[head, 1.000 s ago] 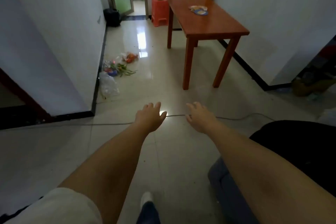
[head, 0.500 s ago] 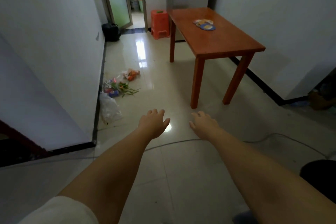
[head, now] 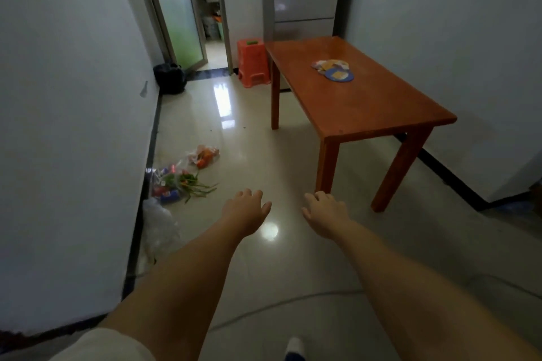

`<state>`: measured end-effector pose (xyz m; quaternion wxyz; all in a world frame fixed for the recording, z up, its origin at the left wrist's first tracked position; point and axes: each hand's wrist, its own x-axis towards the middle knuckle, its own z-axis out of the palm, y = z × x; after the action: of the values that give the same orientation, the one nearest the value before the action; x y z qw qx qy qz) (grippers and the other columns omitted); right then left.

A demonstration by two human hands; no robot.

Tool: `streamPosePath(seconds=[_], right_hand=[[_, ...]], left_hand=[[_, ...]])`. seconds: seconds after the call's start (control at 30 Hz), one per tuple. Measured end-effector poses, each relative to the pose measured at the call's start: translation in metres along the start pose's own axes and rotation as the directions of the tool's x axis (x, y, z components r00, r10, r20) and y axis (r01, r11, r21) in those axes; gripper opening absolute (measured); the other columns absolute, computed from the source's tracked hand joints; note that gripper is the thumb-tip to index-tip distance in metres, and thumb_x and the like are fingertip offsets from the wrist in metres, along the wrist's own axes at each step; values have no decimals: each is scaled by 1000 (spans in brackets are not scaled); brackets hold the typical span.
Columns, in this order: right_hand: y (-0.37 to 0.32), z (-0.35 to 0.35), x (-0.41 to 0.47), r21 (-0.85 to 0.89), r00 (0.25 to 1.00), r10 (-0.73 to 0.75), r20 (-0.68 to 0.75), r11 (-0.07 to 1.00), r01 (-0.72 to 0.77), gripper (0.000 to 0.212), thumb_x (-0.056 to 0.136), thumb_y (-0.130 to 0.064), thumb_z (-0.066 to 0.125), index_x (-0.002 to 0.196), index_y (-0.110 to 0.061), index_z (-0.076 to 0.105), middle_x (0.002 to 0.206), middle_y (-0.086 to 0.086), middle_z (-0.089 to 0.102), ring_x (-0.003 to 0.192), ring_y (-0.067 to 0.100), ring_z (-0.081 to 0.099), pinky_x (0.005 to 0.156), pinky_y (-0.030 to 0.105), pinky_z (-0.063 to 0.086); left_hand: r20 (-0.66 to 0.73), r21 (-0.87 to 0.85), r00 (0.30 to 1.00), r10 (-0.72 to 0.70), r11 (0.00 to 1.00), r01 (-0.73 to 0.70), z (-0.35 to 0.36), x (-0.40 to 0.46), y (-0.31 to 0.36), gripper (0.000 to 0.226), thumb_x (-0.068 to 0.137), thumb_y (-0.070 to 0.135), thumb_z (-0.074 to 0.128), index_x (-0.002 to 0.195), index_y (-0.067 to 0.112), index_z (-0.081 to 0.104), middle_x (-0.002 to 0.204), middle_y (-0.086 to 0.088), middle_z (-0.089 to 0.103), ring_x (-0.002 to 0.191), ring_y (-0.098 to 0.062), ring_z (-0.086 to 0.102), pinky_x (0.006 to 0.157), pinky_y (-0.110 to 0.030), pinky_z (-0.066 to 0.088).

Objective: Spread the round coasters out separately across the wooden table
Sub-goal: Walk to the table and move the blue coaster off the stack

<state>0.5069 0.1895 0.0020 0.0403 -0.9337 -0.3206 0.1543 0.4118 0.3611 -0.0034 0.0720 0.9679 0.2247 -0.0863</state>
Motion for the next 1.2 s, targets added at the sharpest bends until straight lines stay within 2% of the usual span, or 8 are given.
streamPosePath(seconds=[0.13, 0.4, 0.57, 0.73, 0.9, 1.1, 1.2], right_hand=[[10, -33, 89, -16, 1000, -9, -3, 1000, 9, 46, 98, -41, 31, 136, -17, 40, 140, 13, 44, 129, 33, 42, 102, 49, 37], [0, -61, 248, -47, 996, -73, 58, 996, 76, 48, 98, -41, 32, 139, -17, 38, 142, 13, 42, 130, 32, 41, 103, 48, 35], [-7, -95, 373, -46, 999, -38, 29, 998, 39, 48, 99, -41, 31, 140, -16, 38, 144, 13, 41, 133, 32, 39, 106, 48, 33], [-16, -142, 487, 27, 999, 35, -38, 999, -34, 48, 98, -40, 33, 141, -17, 36, 146, 12, 40, 133, 32, 39, 107, 48, 33], [5, -172, 575, 76, 993, 108, -47, 992, -104, 48, 98, -41, 32, 141, -20, 36, 145, 12, 42, 132, 31, 41, 105, 48, 35], [86, -191, 671, 118, 948, 316, -33, 943, -310, 48, 99, -41, 30, 142, -20, 33, 144, 11, 41, 130, 29, 41, 104, 47, 36], [127, -199, 705, 160, 915, 404, 2, 903, -399, 51, 99, -42, 28, 146, -20, 29, 148, 10, 38, 133, 28, 38, 107, 47, 34]], left_hand=[[-40, -19, 999, -10, 1000, 9, -27, 84, -3, 56, 96, 50, 28, 137, 15, 43, 134, -13, 55, 122, -30, 52, 96, -43, 47], [-11, -62, 998, -58, 996, 57, -51, 237, -41, 56, 96, 50, 30, 137, 14, 44, 135, -14, 54, 123, -30, 51, 99, -44, 46], [-22, -29, 999, -42, 999, 41, -84, 357, -81, 56, 96, 49, 29, 138, 14, 43, 137, -14, 52, 124, -30, 50, 98, -43, 45], [-41, 35, 998, 45, 998, -44, -135, 492, -102, 56, 95, 51, 28, 135, 15, 45, 135, -12, 54, 122, -29, 51, 96, -44, 44], [16, 40, 991, 132, 990, -133, -158, 607, -81, 58, 95, 52, 29, 136, 15, 46, 137, -13, 53, 124, -30, 51, 99, -45, 45], [70, 32, 956, 283, 958, -286, -164, 735, -28, 57, 97, 50, 28, 135, 13, 45, 136, -16, 52, 125, -33, 49, 101, -46, 43], [114, 4, 944, 310, 950, -312, -171, 798, 5, 54, 97, 50, 28, 135, 14, 44, 137, -16, 50, 126, -33, 48, 101, -48, 44]])
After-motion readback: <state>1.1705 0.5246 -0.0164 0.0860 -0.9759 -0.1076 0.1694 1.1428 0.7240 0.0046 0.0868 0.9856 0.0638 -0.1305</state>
